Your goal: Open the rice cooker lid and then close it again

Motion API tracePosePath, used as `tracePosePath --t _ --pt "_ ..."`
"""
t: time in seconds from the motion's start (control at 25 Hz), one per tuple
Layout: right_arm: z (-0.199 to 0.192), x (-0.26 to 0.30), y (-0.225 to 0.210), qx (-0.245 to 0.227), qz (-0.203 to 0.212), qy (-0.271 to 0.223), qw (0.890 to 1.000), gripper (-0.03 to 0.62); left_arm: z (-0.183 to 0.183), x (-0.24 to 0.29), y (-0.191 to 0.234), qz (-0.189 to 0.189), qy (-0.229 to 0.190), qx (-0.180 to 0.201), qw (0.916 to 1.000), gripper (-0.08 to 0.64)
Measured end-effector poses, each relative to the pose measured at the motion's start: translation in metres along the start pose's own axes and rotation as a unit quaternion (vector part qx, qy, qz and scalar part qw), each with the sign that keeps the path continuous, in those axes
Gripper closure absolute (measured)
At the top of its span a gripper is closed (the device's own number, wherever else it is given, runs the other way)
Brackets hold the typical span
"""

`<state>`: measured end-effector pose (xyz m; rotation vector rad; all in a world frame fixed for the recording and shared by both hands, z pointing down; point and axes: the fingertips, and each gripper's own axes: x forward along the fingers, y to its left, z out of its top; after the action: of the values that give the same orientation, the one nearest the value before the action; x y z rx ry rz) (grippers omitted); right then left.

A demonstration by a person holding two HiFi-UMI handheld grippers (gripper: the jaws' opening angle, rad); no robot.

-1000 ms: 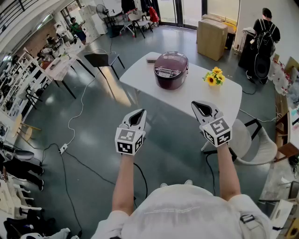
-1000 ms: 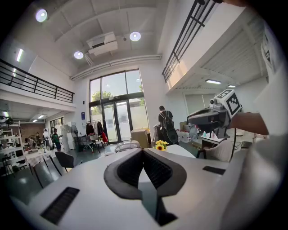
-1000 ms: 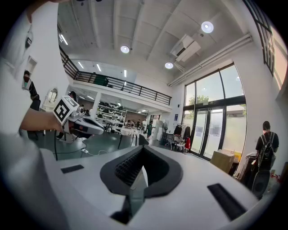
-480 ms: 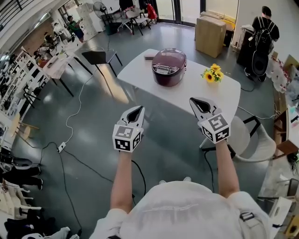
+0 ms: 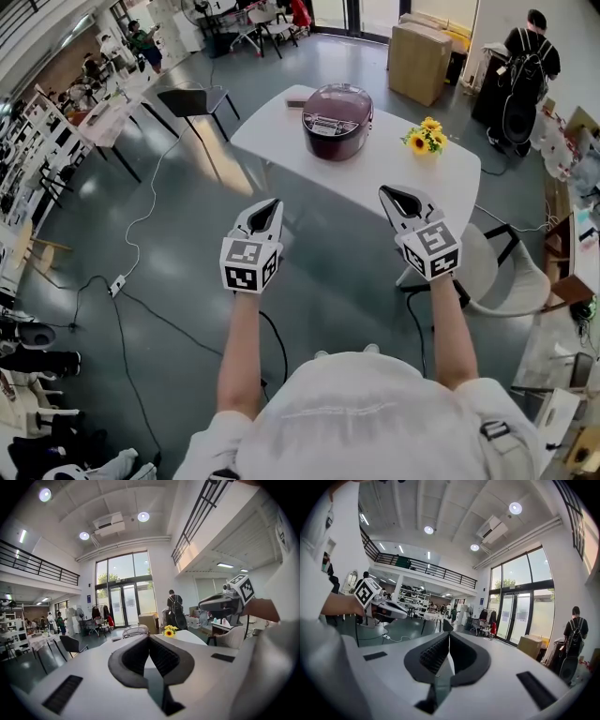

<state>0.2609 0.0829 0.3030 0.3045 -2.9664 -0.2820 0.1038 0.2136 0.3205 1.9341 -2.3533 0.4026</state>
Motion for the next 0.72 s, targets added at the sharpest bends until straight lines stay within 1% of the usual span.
tracePosePath --t 0.12,0.2,0.32,0.48,0.52,0.56,0.6,0.64,0.68,0.72 --pt "-0.002 0.000 0.005 0.000 -0.003 0.006 1.000 0.566 -0.006 -0.004 0.006 0.009 0.009 0.005 0.9999 0.545" --pt "-0.003 0.001 0.009 0.005 -0.004 0.006 1.000 0.566 -0.008 -0.007 0.006 0.002 0.010 0.007 0.9999 0.545" --pt "-0.006 0.003 0.014 0.010 -0.008 0.012 1.000 0.566 -0.008 -0.012 0.009 -0.007 -0.002 0.003 1.0000 0.544" --pt "-0.007 0.004 0.027 0.016 -0.002 0.016 1.000 0.566 -0.013 -0.019 0.013 -0.014 -0.007 0.008 0.9999 0.535" --pt "-0.008 0.004 0.030 0.018 -0.002 0.016 1.000 0.566 -0.015 -0.020 0.013 -0.018 -0.006 0.009 0.9998 0.508" --pt "-0.009 0.004 0.034 0.019 -0.003 0.016 1.000 0.565 -0.018 -0.022 0.013 -0.024 -0.005 0.011 0.9996 0.461" --pt "-0.009 0.004 0.038 0.020 -0.004 0.016 1.000 0.560 -0.020 -0.024 0.014 -0.029 -0.005 0.012 0.9995 0.431" --pt "-0.009 0.004 0.042 0.019 -0.004 0.018 1.000 0.529 -0.021 -0.026 0.014 -0.032 -0.006 0.013 0.9994 0.419" --pt "-0.009 0.005 0.046 0.015 -0.002 0.022 1.000 0.451 -0.021 -0.027 0.014 -0.036 -0.008 0.014 0.9992 0.409" --pt "-0.009 0.006 0.049 0.010 0.000 0.026 1.000 0.421 -0.021 -0.029 0.015 -0.038 -0.010 0.016 0.9991 0.395"
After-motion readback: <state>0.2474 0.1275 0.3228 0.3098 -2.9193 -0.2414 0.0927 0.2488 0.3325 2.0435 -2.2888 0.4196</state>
